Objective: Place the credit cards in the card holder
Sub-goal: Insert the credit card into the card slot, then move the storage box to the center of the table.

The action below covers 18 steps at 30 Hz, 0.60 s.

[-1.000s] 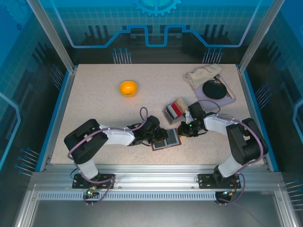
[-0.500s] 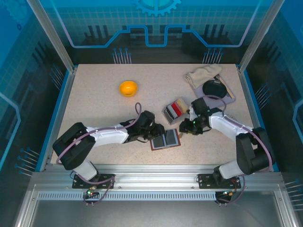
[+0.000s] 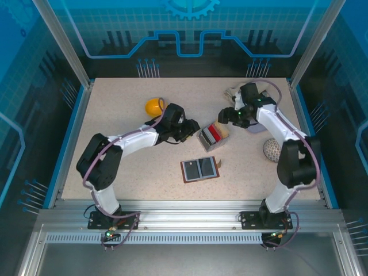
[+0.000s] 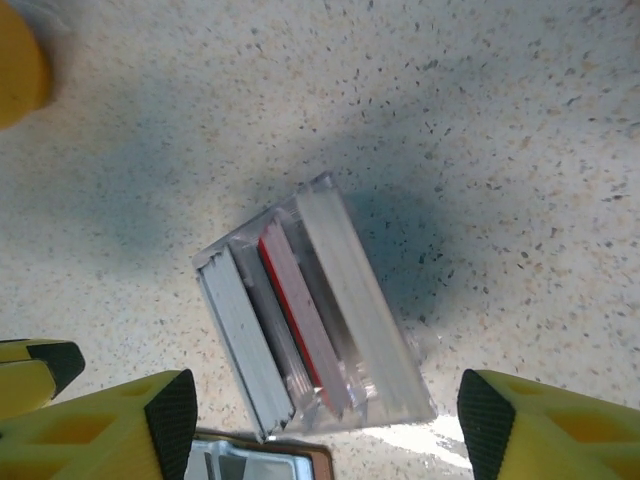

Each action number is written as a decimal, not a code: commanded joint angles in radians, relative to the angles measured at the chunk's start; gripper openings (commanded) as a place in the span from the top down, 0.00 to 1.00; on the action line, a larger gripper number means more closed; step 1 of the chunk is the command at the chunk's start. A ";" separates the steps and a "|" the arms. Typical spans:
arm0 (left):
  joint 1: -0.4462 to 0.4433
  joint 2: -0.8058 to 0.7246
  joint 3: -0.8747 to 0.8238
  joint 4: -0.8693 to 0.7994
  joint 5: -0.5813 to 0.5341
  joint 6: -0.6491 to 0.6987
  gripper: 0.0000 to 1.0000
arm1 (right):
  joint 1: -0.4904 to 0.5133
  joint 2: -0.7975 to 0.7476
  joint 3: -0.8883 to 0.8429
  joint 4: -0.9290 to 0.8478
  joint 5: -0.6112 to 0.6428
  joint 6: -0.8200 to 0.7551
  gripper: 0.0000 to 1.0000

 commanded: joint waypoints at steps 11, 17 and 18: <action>0.002 0.195 0.154 -0.132 0.081 -0.002 0.53 | -0.009 0.159 0.042 -0.034 -0.210 -0.019 0.27; 0.007 0.205 0.144 -0.125 0.085 -0.005 0.53 | -0.004 0.108 -0.036 0.010 -0.313 0.016 0.28; 0.007 0.205 0.142 -0.124 0.085 -0.003 0.53 | -0.003 0.100 -0.042 0.011 -0.315 0.019 0.28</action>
